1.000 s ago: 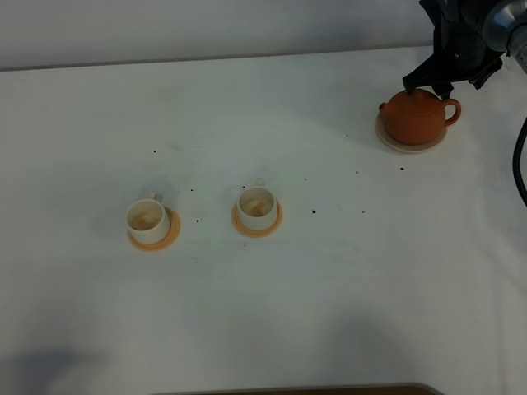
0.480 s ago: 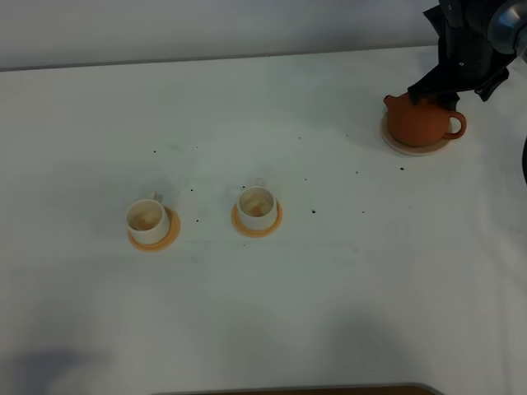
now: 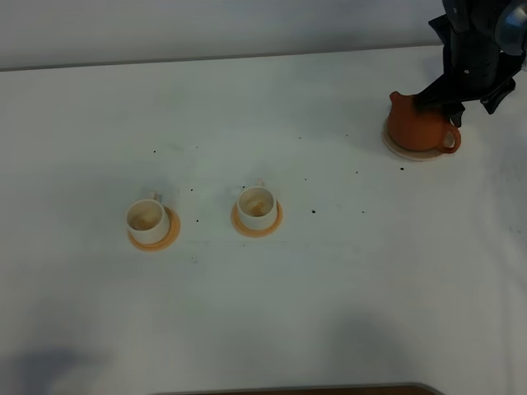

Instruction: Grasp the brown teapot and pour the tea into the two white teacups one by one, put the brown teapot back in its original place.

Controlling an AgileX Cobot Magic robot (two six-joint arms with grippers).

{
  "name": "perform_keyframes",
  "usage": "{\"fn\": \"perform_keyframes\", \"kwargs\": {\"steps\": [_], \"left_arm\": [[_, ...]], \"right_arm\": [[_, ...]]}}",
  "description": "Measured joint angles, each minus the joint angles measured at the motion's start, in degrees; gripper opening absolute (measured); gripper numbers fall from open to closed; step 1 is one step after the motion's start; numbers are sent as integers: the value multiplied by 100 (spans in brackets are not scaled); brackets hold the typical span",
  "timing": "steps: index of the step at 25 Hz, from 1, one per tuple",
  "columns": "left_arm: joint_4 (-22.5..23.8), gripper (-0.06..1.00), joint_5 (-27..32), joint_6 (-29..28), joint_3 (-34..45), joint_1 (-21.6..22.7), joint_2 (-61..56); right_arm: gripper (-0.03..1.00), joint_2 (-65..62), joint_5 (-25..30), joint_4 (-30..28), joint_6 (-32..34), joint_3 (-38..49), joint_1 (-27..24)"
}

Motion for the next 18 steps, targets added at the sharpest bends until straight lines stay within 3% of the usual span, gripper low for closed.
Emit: {"fn": "perform_keyframes", "kwargs": {"steps": [18], "left_arm": [[2, 37, 0, -5, 0, 0, 0]], "right_arm": [[50, -259, 65, 502, 47, 759, -49]]}}
